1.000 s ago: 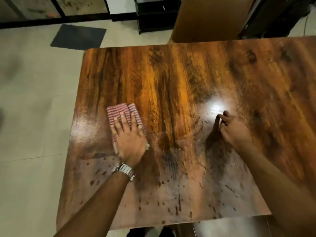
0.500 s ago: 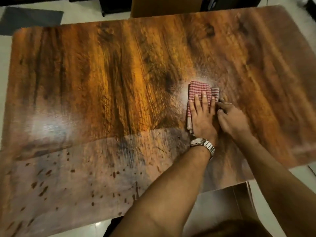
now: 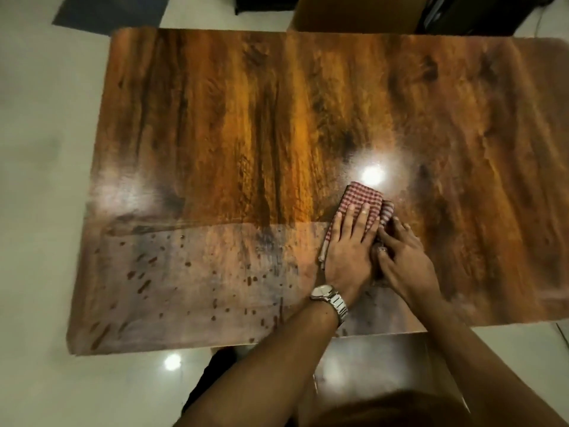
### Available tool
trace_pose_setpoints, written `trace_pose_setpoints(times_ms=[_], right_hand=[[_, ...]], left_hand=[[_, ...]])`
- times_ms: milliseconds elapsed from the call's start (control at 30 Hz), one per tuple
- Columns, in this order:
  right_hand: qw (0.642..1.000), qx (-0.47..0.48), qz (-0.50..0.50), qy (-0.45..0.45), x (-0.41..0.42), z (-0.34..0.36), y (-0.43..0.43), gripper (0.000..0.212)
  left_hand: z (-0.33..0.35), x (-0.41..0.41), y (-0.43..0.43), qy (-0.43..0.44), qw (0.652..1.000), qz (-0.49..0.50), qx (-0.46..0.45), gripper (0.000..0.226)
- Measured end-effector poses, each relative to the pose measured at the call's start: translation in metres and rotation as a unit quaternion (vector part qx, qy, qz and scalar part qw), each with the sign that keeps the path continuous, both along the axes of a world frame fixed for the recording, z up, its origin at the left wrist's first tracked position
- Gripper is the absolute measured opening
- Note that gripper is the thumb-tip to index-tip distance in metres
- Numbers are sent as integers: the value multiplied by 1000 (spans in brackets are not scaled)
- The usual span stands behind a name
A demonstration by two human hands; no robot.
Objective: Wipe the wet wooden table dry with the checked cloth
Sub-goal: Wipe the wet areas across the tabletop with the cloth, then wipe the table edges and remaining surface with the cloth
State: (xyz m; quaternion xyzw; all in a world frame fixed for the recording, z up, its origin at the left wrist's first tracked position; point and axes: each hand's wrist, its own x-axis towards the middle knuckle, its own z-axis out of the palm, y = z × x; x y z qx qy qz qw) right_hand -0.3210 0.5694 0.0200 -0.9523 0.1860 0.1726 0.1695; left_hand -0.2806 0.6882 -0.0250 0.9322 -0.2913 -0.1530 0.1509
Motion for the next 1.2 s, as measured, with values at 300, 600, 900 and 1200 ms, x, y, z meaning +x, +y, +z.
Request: trace_pose_setpoints(times_ms=[300,600,900,1200], right_hand=[[993,21,112,22,74,-6,122,58],[993,-3,120,20,83,-10,120,53],[993,49,108,-6,82,-1,111,48],[998,1,-57,-1,47,5,-4,42]], left_hand=[[-6,75,247,-33,984,168,58,58],[-14,64,419,-43,946,301,110,60],[-5,2,389,-21,921,369,121,64],[-14,-25,235,-37,966,242,83,60]])
